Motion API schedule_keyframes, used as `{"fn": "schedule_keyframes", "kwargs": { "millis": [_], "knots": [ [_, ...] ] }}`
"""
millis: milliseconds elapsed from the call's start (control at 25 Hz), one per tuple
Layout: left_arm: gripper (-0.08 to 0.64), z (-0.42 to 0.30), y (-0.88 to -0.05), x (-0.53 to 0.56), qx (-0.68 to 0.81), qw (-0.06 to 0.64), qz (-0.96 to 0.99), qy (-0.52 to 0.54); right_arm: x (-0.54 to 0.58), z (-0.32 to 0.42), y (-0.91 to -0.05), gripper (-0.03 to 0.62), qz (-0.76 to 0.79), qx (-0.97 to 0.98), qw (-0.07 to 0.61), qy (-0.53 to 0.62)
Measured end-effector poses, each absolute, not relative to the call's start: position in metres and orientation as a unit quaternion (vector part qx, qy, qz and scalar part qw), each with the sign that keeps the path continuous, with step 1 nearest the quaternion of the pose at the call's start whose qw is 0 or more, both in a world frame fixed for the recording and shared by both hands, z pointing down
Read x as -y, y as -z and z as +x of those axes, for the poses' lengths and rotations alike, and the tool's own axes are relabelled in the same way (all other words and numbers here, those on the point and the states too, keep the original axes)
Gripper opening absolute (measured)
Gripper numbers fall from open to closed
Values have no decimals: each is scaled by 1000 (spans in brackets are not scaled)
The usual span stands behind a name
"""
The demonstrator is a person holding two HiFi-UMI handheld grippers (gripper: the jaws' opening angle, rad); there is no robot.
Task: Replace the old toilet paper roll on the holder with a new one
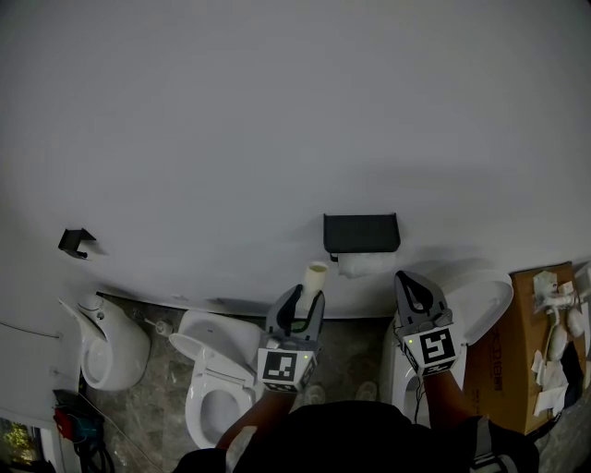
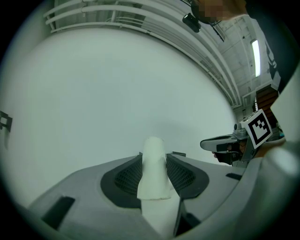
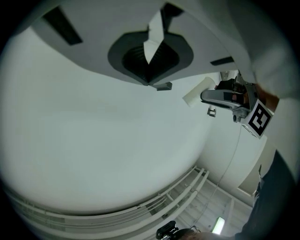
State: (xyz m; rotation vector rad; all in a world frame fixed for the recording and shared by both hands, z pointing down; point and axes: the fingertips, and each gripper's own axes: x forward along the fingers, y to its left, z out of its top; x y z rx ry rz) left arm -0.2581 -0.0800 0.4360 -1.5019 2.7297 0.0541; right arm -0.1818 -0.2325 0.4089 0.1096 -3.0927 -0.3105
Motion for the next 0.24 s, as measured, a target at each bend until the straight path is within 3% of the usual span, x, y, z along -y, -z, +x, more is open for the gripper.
{"fn": "schedule_keyframes", "kwargs": {
  "millis": [120, 240],
  "knots": [
    [155, -258, -435, 79, -877, 16, -480, -16, 233, -181, -411, 1, 34, 994, 23, 102],
    [89, -255, -432, 77, -880, 16, -474, -12, 232, -180, -410, 0, 35, 994, 19, 101]
  ]
}}
